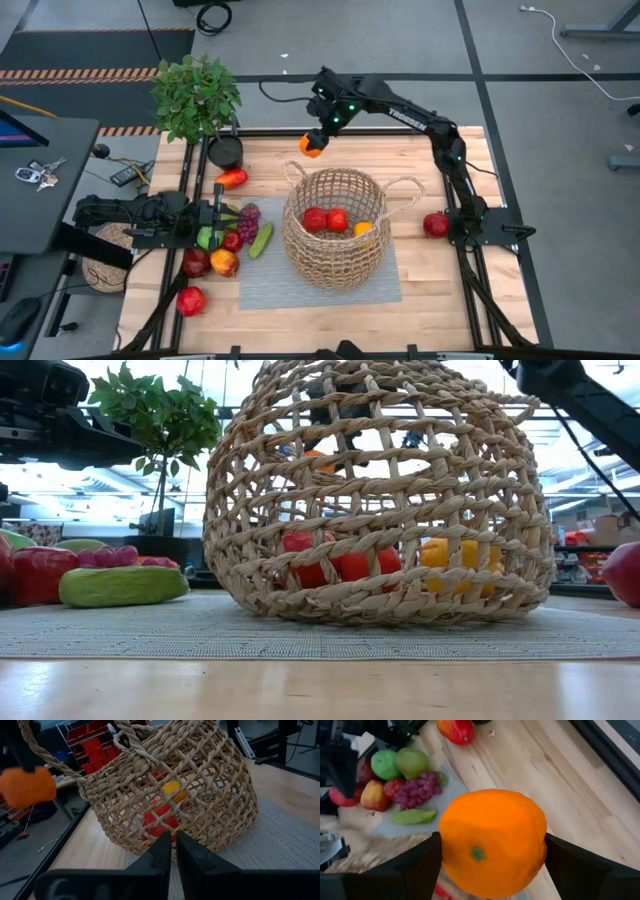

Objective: Build produce basket
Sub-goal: Put the orange into the brown basket

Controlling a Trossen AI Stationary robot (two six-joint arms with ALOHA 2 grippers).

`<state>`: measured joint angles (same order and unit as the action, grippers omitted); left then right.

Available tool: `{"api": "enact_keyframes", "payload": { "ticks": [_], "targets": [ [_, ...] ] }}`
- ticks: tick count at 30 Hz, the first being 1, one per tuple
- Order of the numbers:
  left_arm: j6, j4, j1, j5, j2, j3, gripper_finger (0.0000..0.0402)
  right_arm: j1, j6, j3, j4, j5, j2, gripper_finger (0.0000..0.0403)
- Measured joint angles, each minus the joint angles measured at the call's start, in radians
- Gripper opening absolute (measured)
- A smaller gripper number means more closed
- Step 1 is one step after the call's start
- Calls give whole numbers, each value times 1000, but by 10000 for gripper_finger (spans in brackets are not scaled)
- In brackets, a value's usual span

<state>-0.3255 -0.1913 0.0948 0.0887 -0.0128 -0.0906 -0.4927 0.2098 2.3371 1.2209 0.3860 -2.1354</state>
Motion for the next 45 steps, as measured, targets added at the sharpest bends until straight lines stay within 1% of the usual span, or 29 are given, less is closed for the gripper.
{"api": "enact_keyframes", "payload": {
  "ticks": [3,8,13,16,22,25,29,35,45],
  "targets": [
    [0,0,0,0,0,0,36,0,-14,0,54,0,39,325],
    [0,0,0,0,0,0,31,11,-10,-1,70,-5,120,325],
    [0,0,0,0,0,0,28,44,-7,-1,70,-7,203,325],
    [0,0,0,0,0,0,29,80,-39,-1,69,1,258,325],
    [0,0,0,0,0,0,35,188,-218,-1,71,82,350,325],
    [0,0,0,0,0,0,36,240,-282,-1,70,126,380,325],
    [0,0,0,0,0,0,32,283,-317,-1,57,232,403,325],
    [0,0,0,0,0,0,28,310,-343,-1,20,343,423,325],
    [0,0,0,0,0,0,36,307,-345,-1,20,357,419,325]
  ]
}}
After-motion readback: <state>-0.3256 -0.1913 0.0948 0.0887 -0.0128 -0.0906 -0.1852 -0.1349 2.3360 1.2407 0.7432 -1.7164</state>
